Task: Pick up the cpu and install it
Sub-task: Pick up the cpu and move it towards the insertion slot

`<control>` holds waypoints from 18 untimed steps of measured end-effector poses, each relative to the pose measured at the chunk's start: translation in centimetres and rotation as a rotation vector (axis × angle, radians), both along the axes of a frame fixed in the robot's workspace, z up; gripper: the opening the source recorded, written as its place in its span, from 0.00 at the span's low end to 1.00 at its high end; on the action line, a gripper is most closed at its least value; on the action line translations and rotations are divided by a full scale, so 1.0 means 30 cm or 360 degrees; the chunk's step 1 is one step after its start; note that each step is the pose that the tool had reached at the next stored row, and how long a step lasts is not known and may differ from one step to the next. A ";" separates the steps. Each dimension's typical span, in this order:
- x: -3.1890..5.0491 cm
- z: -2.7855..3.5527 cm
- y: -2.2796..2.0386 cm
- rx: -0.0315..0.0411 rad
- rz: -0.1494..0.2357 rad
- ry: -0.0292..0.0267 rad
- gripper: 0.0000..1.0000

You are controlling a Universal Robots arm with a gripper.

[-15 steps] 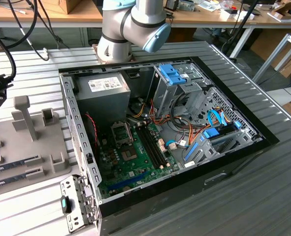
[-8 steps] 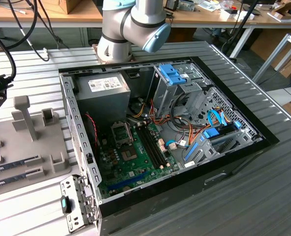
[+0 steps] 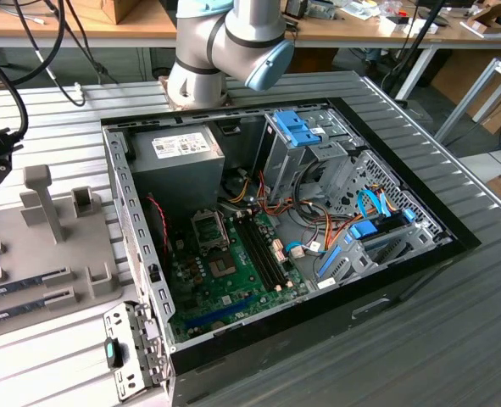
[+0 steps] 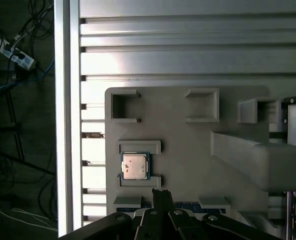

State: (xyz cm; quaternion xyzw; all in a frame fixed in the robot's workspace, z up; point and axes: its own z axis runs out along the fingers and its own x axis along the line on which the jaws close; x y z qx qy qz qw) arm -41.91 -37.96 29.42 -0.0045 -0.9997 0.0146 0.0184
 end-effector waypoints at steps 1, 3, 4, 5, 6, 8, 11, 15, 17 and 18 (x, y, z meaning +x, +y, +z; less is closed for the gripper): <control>0.000 0.000 0.000 0.0000 0.0000 0.00000 0.11; 0.000 0.000 0.000 0.0000 0.0000 -0.00002 0.11; 0.000 0.000 0.000 0.0000 0.0000 -0.00005 0.11; 0.000 0.000 0.000 0.0001 0.0000 -0.00039 0.11; 0.000 -0.001 0.000 0.0005 0.0000 -0.00116 0.11; 0.000 -0.001 0.000 0.0014 0.0000 -0.00293 0.11; 0.000 -0.001 0.000 0.0014 0.0000 -0.00396 0.11; 0.000 -0.001 0.000 0.0014 0.0000 -0.00414 0.11; 0.000 -0.001 0.000 0.0014 0.0000 -0.00420 0.11; 0.000 -0.001 0.000 0.0014 0.0000 -0.00422 0.11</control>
